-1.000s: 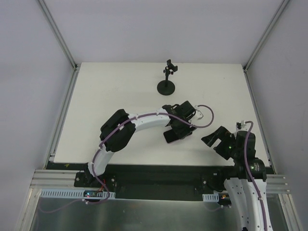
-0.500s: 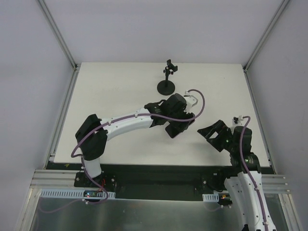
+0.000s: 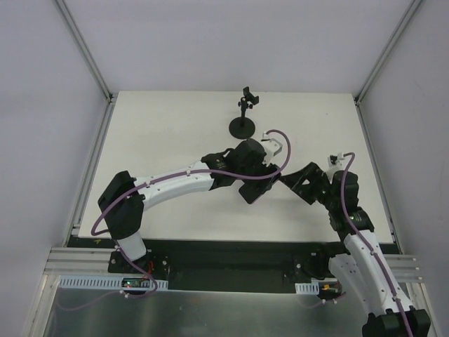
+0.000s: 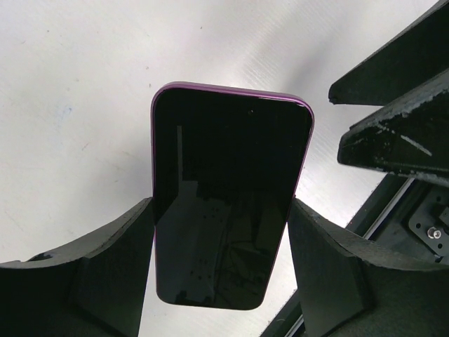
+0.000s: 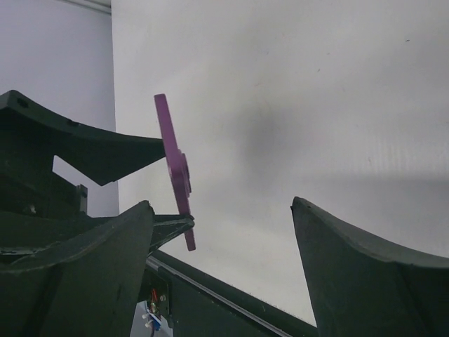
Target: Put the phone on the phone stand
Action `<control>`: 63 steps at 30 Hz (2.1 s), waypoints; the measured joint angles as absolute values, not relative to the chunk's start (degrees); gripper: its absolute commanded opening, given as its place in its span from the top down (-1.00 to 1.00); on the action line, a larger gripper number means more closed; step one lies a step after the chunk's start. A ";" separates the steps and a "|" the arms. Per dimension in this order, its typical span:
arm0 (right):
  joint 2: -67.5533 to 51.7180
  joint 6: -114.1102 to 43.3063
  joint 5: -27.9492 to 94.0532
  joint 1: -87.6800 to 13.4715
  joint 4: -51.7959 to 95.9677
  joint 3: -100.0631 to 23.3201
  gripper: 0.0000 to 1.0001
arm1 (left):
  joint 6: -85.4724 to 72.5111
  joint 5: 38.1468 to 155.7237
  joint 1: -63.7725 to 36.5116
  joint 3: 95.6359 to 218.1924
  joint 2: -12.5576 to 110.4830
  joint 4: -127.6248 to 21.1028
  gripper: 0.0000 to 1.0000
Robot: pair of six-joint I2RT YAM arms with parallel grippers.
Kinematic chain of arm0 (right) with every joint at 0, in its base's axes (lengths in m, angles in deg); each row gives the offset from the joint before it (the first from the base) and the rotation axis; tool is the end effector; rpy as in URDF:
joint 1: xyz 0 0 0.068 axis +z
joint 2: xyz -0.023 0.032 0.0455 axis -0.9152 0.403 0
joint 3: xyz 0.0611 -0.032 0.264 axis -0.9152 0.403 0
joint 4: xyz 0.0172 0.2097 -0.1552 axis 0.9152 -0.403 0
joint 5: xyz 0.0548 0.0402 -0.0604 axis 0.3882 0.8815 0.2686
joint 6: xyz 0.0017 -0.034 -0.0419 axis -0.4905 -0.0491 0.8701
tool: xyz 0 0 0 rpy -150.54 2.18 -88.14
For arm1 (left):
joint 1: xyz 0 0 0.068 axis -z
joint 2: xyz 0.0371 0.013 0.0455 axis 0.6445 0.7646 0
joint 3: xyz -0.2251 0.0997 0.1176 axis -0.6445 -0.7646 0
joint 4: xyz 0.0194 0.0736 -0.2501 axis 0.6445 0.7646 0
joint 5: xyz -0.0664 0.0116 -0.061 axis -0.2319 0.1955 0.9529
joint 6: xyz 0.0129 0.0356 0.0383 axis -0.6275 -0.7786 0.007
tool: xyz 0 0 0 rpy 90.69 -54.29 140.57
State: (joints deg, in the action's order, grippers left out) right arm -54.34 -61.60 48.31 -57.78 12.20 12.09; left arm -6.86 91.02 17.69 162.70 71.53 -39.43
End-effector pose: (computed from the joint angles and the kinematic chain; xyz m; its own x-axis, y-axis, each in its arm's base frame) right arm 0.1510 0.0364 0.2459 -0.5542 0.4250 -0.7157 -0.2329 0.7463 0.6235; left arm 0.2119 -0.3398 0.2898 -0.4426 0.3392 -0.8301 0.7933 0.5796 -0.1862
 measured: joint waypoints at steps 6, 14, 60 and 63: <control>-51.79 -62.70 46.93 -53.04 17.38 12.09 -0.46 | -6.68 90.94 18.35 161.60 70.70 -39.26 1.00; -44.36 -63.88 45.42 -47.05 25.01 12.09 0.47 | -6.47 91.00 18.83 161.17 68.58 -39.34 1.00; -67.41 -48.93 26.23 -46.42 -0.85 14.48 0.99 | 16.16 54.13 -2.35 215.15 111.92 -47.52 -0.58; -67.55 -48.82 26.14 -46.53 -1.15 14.48 0.99 | 16.51 54.72 -2.74 215.39 112.67 -47.85 -0.09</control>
